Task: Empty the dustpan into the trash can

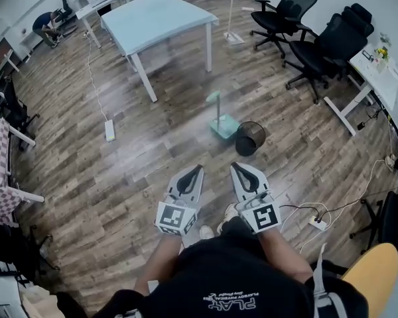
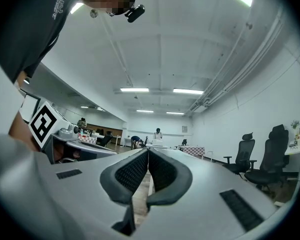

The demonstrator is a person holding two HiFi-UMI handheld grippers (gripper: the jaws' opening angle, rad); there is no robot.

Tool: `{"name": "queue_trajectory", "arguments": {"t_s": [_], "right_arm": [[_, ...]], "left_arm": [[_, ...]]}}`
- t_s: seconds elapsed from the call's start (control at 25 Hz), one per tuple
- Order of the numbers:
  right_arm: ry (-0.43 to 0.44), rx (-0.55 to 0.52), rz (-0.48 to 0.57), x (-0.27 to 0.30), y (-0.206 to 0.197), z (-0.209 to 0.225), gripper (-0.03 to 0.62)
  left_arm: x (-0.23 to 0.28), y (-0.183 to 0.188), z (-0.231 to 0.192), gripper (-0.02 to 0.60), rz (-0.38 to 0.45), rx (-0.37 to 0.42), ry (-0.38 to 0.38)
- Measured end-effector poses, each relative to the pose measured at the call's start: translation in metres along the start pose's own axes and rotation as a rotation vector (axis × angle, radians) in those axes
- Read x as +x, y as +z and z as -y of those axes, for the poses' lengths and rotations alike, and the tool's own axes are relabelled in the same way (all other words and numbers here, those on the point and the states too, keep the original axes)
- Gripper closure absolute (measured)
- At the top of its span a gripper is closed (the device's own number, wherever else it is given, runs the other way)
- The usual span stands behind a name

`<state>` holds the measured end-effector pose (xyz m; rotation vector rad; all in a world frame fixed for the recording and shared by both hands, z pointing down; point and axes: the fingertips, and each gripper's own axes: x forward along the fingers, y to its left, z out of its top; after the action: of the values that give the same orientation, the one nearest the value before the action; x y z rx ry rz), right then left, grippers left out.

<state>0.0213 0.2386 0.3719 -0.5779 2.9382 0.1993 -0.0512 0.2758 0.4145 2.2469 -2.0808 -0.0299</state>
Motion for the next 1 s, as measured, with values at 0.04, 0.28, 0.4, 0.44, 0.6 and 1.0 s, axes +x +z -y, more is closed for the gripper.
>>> {"name": "queue_trajectory", "arguments": {"t_s": [0.04, 0.28, 0.4, 0.44, 0.6, 1.0], "right_arm": [[0.000, 0.000, 0.001, 0.003, -0.002, 0.003, 0.571], [-0.028, 0.027, -0.014, 0.031, -0.020, 0.041, 0.571], [-0.029, 0.022, -0.007, 0.051, -0.025, 0.066, 0.571], [-0.027, 0.022, -0.007, 0.056, -0.027, 0.074, 0.571], [-0.033, 0.027, -0.005, 0.076, -0.034, 0.107, 0.571], [-0.036, 0.059, -0.006, 0.106, -0.050, 0.170, 0.571]], "left_arm": [[0.004, -0.002, -0.002, 0.557, -0.004, -0.001, -0.002], [0.052, -0.007, -0.022, 0.557, -0.032, 0.016, -0.023], [0.083, -0.001, -0.035, 0.557, -0.031, 0.025, -0.023], [0.094, 0.000, -0.038, 0.557, -0.031, 0.028, -0.023], [0.134, 0.002, -0.044, 0.557, -0.035, 0.027, -0.035], [0.204, 0.005, -0.049, 0.557, -0.070, 0.042, -0.047]]}}
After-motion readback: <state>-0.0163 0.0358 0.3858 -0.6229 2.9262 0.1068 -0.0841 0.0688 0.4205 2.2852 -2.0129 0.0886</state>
